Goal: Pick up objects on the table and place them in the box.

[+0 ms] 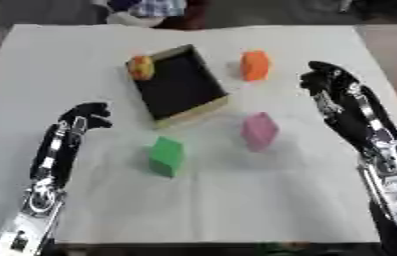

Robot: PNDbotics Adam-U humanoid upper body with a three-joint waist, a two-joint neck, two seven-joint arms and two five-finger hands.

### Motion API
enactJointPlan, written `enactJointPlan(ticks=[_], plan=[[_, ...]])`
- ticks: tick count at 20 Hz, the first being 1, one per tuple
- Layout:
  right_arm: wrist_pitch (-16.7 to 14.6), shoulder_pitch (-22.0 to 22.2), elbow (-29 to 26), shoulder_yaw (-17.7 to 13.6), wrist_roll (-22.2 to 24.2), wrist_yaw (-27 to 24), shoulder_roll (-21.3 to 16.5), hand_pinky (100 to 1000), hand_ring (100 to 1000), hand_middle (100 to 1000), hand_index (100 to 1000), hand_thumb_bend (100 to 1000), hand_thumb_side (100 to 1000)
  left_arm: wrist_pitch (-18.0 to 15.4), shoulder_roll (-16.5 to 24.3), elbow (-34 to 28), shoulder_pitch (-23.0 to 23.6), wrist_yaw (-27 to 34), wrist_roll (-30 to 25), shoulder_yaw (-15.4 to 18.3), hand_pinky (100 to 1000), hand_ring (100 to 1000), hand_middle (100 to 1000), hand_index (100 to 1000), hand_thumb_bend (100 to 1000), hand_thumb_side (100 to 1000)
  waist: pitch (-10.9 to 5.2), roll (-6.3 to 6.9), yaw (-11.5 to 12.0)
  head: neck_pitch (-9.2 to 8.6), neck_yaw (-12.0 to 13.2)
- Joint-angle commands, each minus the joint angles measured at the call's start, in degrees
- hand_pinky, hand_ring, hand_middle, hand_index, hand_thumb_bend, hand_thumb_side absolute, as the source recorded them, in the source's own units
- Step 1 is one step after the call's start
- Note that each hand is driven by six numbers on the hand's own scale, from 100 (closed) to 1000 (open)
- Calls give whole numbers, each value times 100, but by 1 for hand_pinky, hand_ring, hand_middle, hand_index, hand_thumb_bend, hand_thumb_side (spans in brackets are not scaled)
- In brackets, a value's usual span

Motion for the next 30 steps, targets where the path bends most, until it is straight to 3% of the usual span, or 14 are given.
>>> enactJointPlan(ticks=[1,7,11,14,22,30], plan=[[-4,-186,-27,33,113,110,-191,830,758,726,886,100,638,-9,35,-93,-74,-7,0,28,767,613,620,752,100,958,-64,-11,3,-14,-13],[-72,-757,376,341,641,473,-784,841,791,771,919,100,589,-8,51,-86,-53,-8,-19,13,767,612,620,752,100,958,-90,-28,54,-14,-35],[-260,-1224,680,650,1139,792,-1148,845,814,809,938,100,541,-11,53,-76,-38,-5,-46,-12,767,612,620,752,100,959,-109,-38,73,-14,-36],[-449,-1550,935,922,1570,1100,-1362,851,841,846,959,100,555,-8,63,-69,-23,-5,-52,-19,767,612,620,752,100,961,-123,-49,83,-14,-53],[-923,-2122,1669,1453,2431,1632,-1729,858,868,899,990,192,589,-9,87,-53,17,-6,-74,-33,767,612,620,752,100,962,-158,-77,94,-14,-48],[-1225,-2376,2044,1792,2902,1640,-1899,862,879,914,993,205,607,-12,107,-37,44,-15,-81,-34,767,612,620,752,100,962,-185,-100,74,-14,-28]])
